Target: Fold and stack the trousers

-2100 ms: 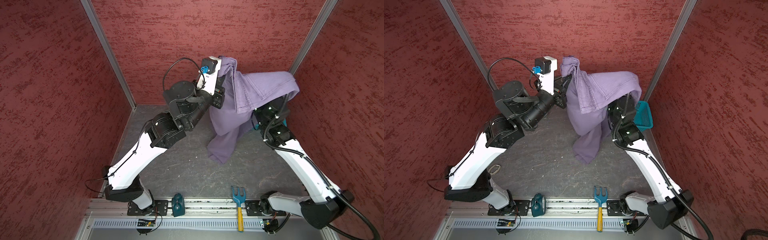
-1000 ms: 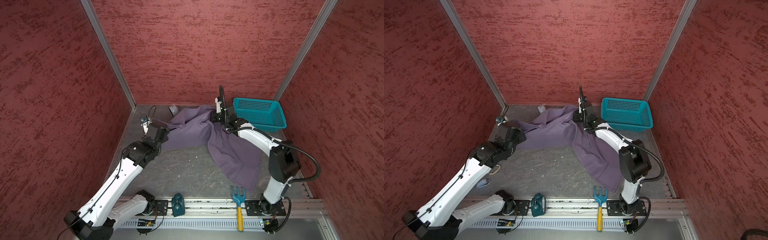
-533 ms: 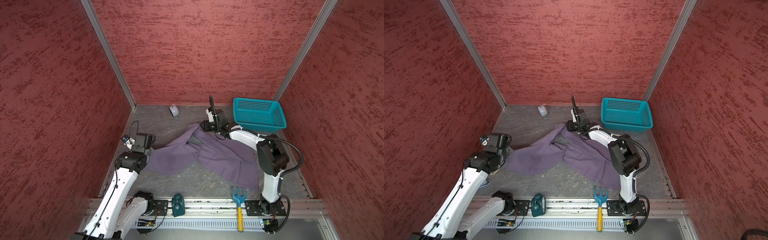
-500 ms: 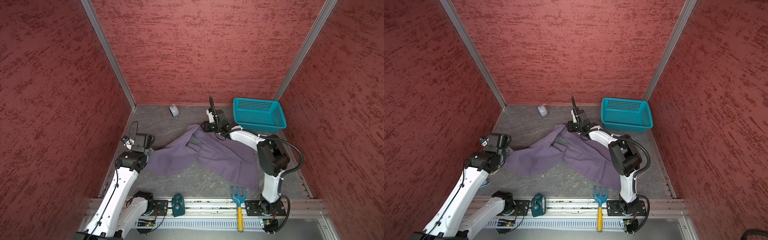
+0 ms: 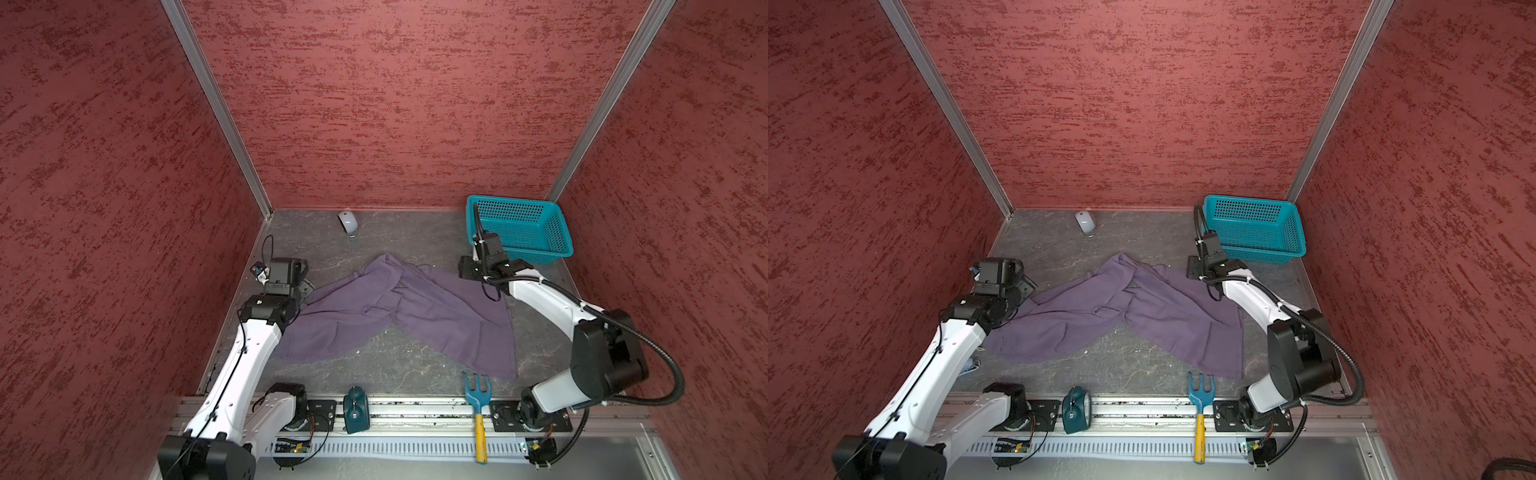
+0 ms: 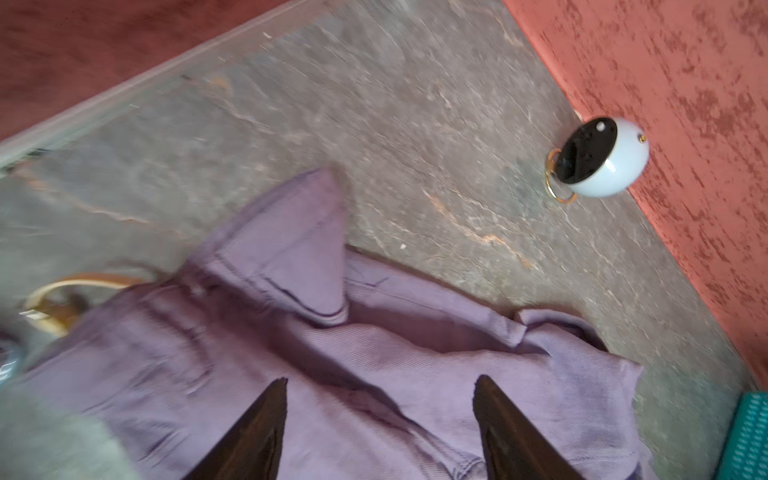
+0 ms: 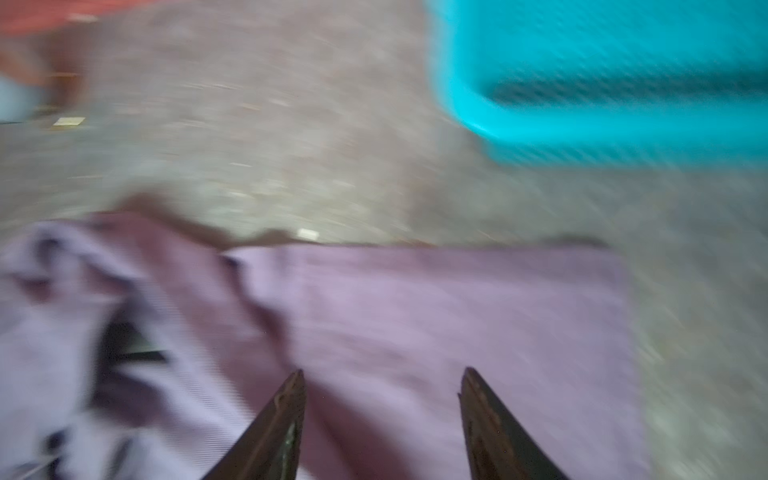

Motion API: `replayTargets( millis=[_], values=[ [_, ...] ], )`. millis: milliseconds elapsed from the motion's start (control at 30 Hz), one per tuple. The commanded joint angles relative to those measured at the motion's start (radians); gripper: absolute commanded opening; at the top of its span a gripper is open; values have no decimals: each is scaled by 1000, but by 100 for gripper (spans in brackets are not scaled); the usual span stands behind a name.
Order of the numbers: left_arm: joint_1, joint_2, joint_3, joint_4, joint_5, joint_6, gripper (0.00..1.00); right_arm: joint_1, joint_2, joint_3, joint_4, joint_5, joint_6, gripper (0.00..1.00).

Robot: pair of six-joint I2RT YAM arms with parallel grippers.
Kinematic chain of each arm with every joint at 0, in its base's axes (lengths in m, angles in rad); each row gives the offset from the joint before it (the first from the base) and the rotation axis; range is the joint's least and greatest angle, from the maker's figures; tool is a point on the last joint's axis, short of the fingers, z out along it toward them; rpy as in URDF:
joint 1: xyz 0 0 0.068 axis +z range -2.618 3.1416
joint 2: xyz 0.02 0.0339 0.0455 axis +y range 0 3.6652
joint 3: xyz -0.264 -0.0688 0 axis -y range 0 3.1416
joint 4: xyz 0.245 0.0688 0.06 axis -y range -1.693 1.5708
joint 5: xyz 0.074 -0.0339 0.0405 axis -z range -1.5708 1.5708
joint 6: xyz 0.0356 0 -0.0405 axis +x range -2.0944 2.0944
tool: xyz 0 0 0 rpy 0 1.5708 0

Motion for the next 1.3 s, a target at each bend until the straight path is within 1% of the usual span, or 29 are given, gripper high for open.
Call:
replayTargets(
  millis=[0,133,267,367,433,633,700,733,800,833,867,900,967,1033,1100,1267],
  values=[
    [-19,92,-15,117,68,42,73,-88,-43,-87,-97,29,56,63],
    [-45,236,-4,149,61,66,81,-222,-83,-171,-81,-24,74,66],
    [-50,339,9,171,62,65,89,-303,-71,-196,-38,-95,84,71],
    [-55,394,11,204,48,68,90,-323,-54,-192,-7,-142,93,71],
    [-55,428,17,222,38,70,90,-325,-1,-186,10,-166,97,71],
    [-55,541,47,243,25,68,90,-329,74,-173,71,-209,104,66],
    [-55,574,58,240,10,66,91,-329,97,-165,91,-212,105,61],
    [-54,585,61,240,6,67,92,-330,109,-162,96,-210,105,56],
    [-55,609,70,242,-4,75,92,-333,128,-148,95,-206,107,23],
    [-55,621,71,245,-5,79,90,-335,129,-142,87,-198,107,13],
    [-54,633,71,249,-4,84,88,-339,121,-138,77,-184,105,5],
    [-55,644,74,254,1,88,86,-345,108,-138,68,-165,104,1],
    [-55,661,74,265,11,94,85,-373,57,-145,54,-139,99,0],
    [-56,673,74,268,16,92,84,-425,-16,-148,32,-135,94,0],
    [-59,673,77,263,16,91,87,-498,-109,-146,2,-133,95,0],
    [-82,645,70,282,0,111,87,-699,-303,-114,-47,-131,119,0]
  ],
)
